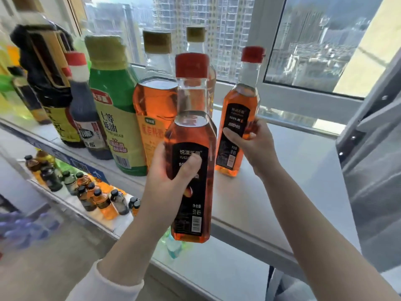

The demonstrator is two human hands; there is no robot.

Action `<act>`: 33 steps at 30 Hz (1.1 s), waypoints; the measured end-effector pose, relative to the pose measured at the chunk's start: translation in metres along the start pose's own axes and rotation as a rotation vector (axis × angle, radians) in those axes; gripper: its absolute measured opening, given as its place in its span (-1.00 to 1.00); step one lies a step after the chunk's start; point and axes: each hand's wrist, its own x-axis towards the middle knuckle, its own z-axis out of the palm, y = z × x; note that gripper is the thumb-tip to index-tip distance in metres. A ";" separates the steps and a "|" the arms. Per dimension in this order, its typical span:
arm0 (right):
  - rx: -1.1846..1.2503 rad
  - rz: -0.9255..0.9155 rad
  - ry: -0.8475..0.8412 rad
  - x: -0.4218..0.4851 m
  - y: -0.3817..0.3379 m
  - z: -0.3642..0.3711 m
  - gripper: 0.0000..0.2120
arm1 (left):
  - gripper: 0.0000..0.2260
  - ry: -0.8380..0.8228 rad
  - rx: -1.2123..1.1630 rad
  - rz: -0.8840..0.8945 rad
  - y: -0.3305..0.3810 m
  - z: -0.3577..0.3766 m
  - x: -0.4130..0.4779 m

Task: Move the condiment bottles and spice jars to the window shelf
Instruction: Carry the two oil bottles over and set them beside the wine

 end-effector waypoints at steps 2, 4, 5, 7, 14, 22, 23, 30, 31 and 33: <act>-0.009 -0.003 -0.011 0.008 0.002 0.003 -0.53 | -0.63 0.014 0.008 -0.006 -0.003 -0.001 0.003; -0.021 -0.010 -0.024 0.015 0.003 0.004 -0.55 | -0.61 0.012 0.020 -0.006 -0.004 -0.002 0.004; -0.029 -0.017 -0.031 0.018 0.004 0.004 -0.55 | -0.58 0.010 0.029 0.000 -0.005 -0.002 0.005; -0.045 -0.026 -0.045 0.022 0.005 0.003 -0.55 | -0.54 0.012 0.037 0.010 -0.006 -0.001 0.005; -0.071 -0.036 -0.048 0.033 0.009 0.007 -0.52 | -0.38 0.017 0.036 -0.015 -0.008 0.001 0.005; -0.115 0.012 -0.069 0.021 -0.004 0.006 -0.38 | -0.55 -0.016 0.045 -0.010 -0.002 0.006 0.006; -0.102 0.008 -0.052 0.017 -0.013 0.001 -0.29 | -0.55 -0.031 0.045 -0.007 -0.001 0.008 0.006; 0.000 -0.214 -0.268 -0.037 -0.106 -0.036 -0.47 | -0.60 -0.159 0.022 0.038 0.009 0.027 0.012; -0.030 -0.222 -0.316 -0.044 -0.113 -0.037 -0.53 | -0.64 -0.177 0.027 0.039 0.010 0.030 0.013; -0.086 -0.223 -0.356 -0.052 -0.119 -0.038 -0.54 | -0.63 -0.213 0.047 0.056 0.012 0.035 0.017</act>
